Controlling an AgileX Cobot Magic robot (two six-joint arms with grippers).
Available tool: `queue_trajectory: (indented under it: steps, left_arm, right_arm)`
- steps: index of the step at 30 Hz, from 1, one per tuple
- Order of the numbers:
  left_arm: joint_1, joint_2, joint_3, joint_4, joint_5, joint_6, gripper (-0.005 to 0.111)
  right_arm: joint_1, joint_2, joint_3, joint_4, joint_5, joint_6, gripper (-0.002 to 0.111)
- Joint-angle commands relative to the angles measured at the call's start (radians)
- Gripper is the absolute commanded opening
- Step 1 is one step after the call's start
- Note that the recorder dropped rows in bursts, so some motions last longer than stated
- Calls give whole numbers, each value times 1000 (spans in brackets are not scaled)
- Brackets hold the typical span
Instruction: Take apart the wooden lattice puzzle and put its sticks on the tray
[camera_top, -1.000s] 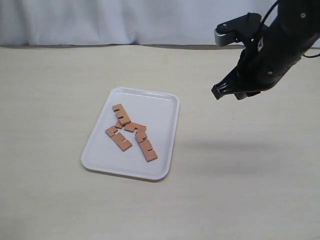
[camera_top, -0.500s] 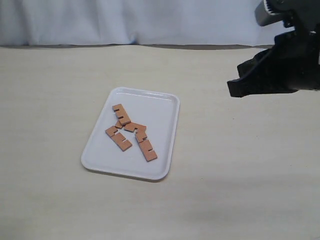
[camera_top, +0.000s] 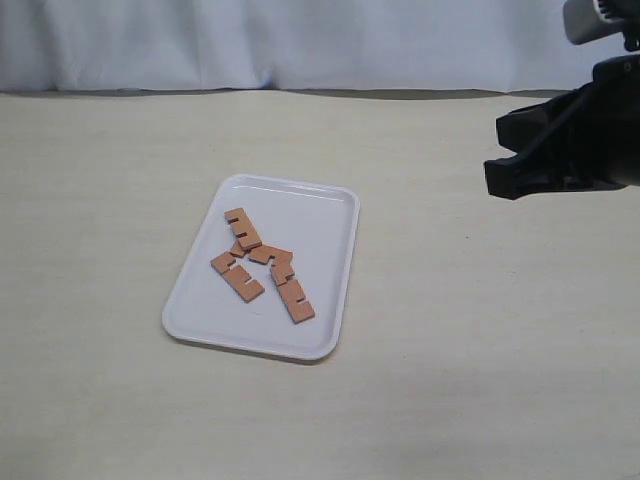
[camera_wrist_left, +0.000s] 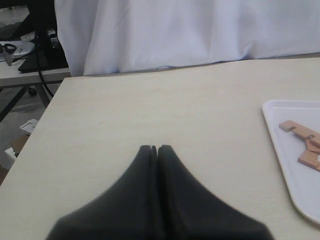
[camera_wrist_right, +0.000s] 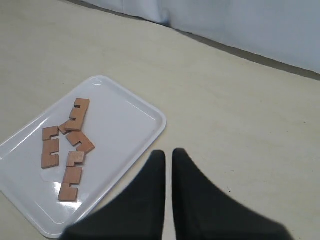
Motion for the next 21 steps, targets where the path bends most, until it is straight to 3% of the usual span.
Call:
queue_trajectory:
  steps: [1, 16, 21]
  left_arm:
    - [0, -4, 2, 2, -8, 1, 0]
    - [0, -4, 2, 2, -8, 1, 0]
    - [0, -4, 2, 0, -8, 1, 0]
  right_arm:
    - [3, -7, 4, 7, -12, 3, 4]
    - [23, -10, 9, 45, -7, 26, 4]
    - [23, -62, 108, 22, -53, 22, 4]
